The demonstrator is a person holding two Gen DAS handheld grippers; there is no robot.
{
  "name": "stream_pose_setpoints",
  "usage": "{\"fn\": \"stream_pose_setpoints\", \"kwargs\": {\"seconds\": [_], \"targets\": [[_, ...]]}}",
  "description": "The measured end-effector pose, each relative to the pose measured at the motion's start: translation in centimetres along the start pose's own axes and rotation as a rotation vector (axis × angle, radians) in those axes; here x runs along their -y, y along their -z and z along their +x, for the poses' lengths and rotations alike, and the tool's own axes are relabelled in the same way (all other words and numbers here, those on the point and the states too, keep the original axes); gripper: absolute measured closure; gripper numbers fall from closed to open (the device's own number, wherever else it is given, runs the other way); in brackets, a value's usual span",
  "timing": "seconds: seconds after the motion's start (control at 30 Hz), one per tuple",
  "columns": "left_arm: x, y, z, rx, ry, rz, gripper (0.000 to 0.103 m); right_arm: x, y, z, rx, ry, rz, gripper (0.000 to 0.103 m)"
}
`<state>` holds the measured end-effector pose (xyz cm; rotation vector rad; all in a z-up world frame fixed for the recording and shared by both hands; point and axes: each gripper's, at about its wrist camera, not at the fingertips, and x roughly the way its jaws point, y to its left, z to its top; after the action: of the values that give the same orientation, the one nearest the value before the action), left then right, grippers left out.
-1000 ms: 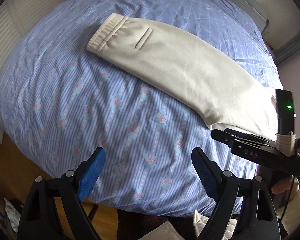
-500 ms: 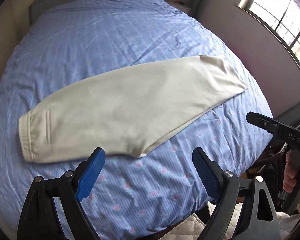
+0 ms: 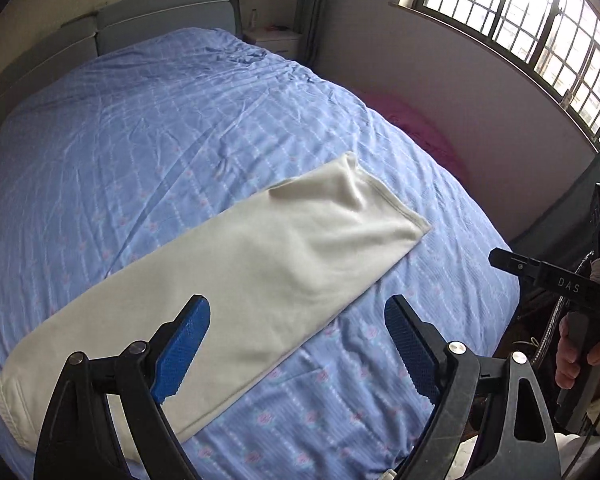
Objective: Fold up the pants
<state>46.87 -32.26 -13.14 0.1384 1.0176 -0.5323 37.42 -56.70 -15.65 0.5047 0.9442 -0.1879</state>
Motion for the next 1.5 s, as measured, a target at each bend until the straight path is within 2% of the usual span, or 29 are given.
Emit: {"fn": "stream_pose_setpoints", "kwargs": {"seconds": [0.13,0.23,0.3,0.4,0.57,0.67,0.73,0.83,0.93,1.0,1.17,1.2,1.23,1.27,1.33,1.43,1.5], "targets": [[3.3,-5.4,3.4,-0.002,-0.006,0.037,0.014,3.8,-4.0,1.9,-0.051,-0.016,-0.035,0.041],[4.3,-9.4,5.7,-0.019,0.058,0.051,0.014,6.2,-6.2,3.2,-0.058,-0.021,-0.012,0.041],[4.5,-12.1,7.6,-0.040,0.105,0.064,0.014,7.6,-7.2,4.4,-0.059,-0.021,0.041,0.041],[4.3,-15.7,11.1,-0.058,0.123,0.094,0.014,9.7,-8.0,6.6,-0.072,-0.020,0.151,0.041],[5.2,-19.9,19.0,-0.156,0.205,0.158,0.015,11.6,-8.5,11.5,-0.106,-0.015,0.304,0.041],[6.2,-21.8,24.2,-0.242,0.272,0.195,0.024,12.6,-8.6,14.0,-0.107,-0.001,0.370,0.041],[6.5,-22.8,27.7,-0.300,0.283,0.209,0.032,13.3,-8.5,15.5,-0.116,0.007,0.421,0.041],[7.0,-24.0,32.4,-0.379,0.293,0.214,0.037,14.5,-8.1,17.4,-0.127,0.018,0.487,0.041],[8.2,-24.4,35.8,-0.433,0.276,0.274,0.040,15.3,-7.7,19.0,-0.134,0.033,0.542,0.044],[8.9,-24.3,37.5,-0.476,0.272,0.296,0.045,15.5,-7.7,19.8,-0.137,0.030,0.559,0.046],[9.5,-24.0,40.1,-0.538,0.297,0.313,0.046,15.8,-7.6,21.4,-0.154,0.012,0.571,0.049],[9.5,-24.1,40.5,-0.544,0.304,0.321,0.050,15.9,-7.5,21.6,-0.157,0.011,0.573,0.050],[9.6,-24.0,40.6,-0.549,0.314,0.324,0.058,16.0,-7.4,21.8,-0.163,0.012,0.574,0.050],[9.8,-23.9,40.7,-0.557,0.321,0.325,0.063,16.0,-7.3,22.1,-0.169,0.004,0.576,0.053],[10.1,-24.0,40.8,-0.561,0.312,0.335,0.078,16.0,-7.5,22.8,-0.186,-0.016,0.566,0.059],[10.5,-24.1,40.4,-0.530,0.284,0.366,0.092,15.8,-7.6,23.4,-0.194,-0.038,0.534,0.071],[11.0,-24.7,39.3,-0.483,0.301,0.386,0.093,15.7,-7.8,23.4,-0.204,-0.034,0.510,0.090]]}}
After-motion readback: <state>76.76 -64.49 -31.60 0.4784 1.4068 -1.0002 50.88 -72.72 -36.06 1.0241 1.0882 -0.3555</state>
